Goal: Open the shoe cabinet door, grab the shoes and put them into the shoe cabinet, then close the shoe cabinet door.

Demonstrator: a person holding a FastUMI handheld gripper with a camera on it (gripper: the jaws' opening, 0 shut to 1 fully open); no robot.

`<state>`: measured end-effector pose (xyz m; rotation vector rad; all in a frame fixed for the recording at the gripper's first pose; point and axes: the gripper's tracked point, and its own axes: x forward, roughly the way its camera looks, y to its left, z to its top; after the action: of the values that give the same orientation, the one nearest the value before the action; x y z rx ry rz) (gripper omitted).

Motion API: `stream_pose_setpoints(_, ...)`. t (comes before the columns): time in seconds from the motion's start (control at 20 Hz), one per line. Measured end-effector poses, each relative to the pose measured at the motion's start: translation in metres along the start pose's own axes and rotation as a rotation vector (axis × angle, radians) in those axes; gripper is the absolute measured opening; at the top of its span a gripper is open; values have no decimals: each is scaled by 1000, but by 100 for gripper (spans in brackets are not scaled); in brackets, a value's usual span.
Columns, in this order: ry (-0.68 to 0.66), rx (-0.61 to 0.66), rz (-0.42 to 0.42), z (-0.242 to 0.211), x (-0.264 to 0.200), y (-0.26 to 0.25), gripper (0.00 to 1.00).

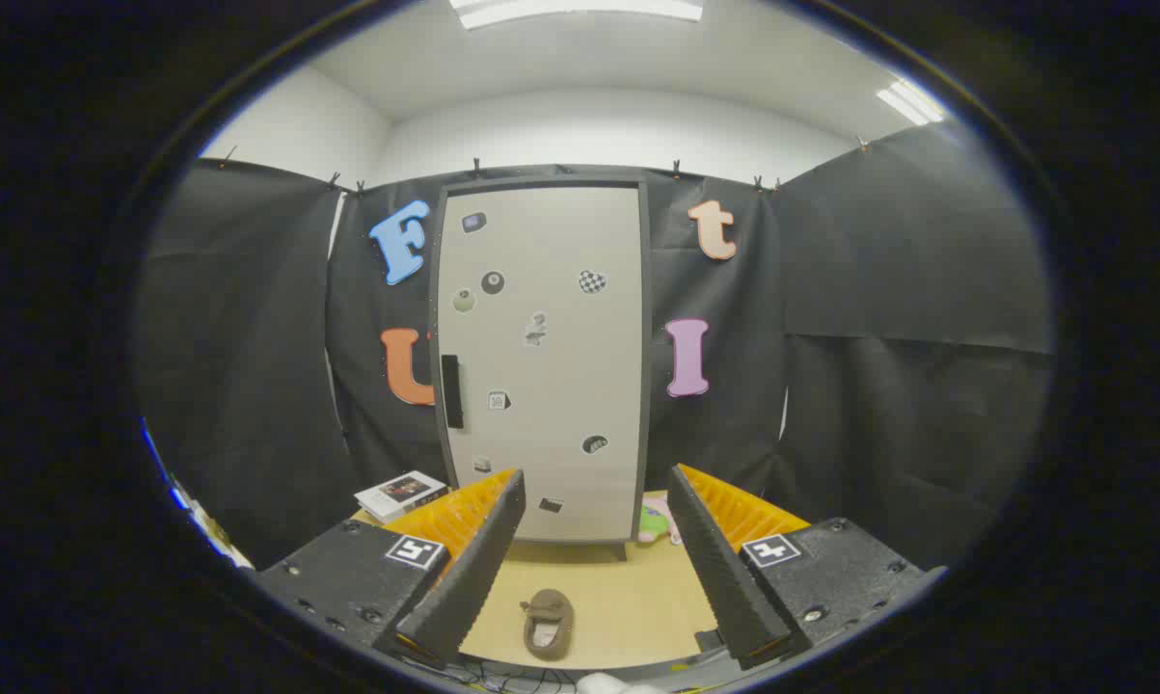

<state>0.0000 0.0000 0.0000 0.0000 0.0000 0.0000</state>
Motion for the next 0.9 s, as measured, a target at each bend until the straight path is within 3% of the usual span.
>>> stream_pose_setpoints(0.6,5,23,-53,-9,3,2,97)
stream_pose_setpoints(0.9,16,1,-22,-11,36,34,98)
